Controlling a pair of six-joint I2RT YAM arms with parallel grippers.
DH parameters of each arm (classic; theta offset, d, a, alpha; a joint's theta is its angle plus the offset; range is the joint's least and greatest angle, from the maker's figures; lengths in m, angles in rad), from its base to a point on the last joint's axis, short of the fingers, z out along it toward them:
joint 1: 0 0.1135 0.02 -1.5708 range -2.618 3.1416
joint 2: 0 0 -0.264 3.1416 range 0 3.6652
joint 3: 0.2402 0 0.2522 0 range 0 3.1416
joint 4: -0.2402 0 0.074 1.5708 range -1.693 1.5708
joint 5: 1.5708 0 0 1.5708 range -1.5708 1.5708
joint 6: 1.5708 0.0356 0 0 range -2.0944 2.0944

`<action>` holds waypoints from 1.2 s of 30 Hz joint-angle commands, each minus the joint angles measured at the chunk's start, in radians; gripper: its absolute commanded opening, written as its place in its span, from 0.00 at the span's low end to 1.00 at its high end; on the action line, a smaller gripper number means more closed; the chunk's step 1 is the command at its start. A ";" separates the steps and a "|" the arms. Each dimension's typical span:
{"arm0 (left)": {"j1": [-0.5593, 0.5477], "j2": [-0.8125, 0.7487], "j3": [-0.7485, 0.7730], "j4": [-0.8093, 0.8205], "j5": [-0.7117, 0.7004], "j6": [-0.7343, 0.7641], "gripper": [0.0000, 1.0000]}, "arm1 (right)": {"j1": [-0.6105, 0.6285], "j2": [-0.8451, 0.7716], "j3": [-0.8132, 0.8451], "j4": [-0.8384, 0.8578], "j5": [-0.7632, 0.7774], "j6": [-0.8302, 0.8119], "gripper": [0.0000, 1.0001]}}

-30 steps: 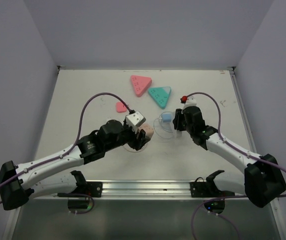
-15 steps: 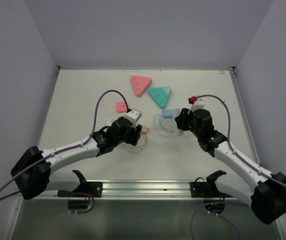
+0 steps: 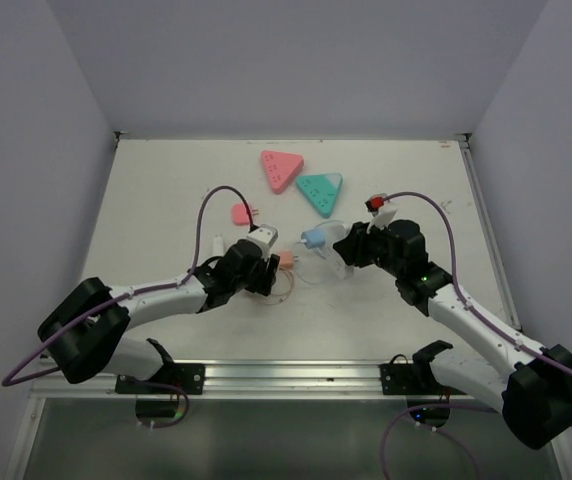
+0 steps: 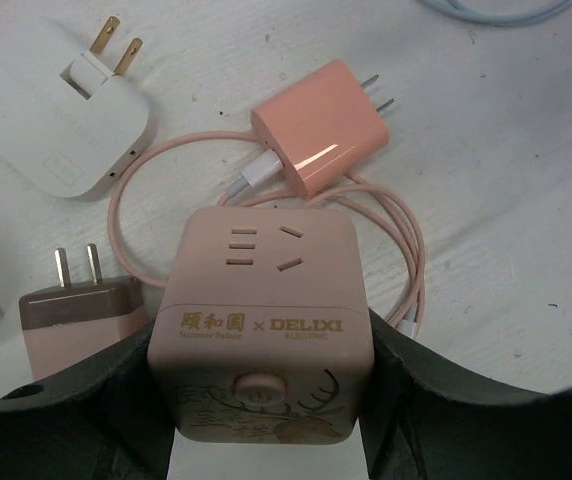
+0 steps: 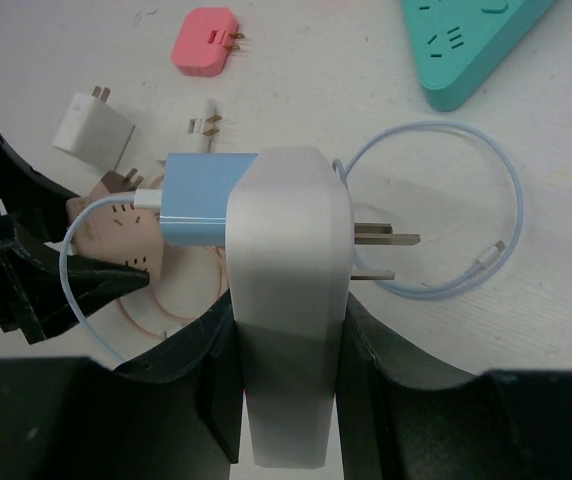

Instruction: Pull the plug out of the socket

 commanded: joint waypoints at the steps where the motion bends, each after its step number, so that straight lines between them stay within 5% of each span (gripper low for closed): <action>1: 0.002 -0.072 -0.005 0.070 0.015 -0.012 0.66 | -0.002 0.002 0.040 0.088 -0.089 -0.024 0.00; 8: 0.002 -0.212 0.033 -0.037 0.009 -0.027 0.94 | 0.000 0.001 0.053 0.059 -0.114 -0.054 0.00; 14: 0.004 -0.309 0.113 -0.128 0.026 0.002 0.99 | 0.001 0.004 0.070 0.042 -0.169 -0.079 0.00; 23: -0.022 -0.183 0.333 -0.183 0.151 0.112 0.98 | 0.024 0.011 0.101 0.016 -0.215 -0.099 0.00; 36: -0.137 0.055 0.507 -0.318 0.020 0.224 0.81 | 0.061 0.007 0.136 -0.030 -0.200 -0.131 0.00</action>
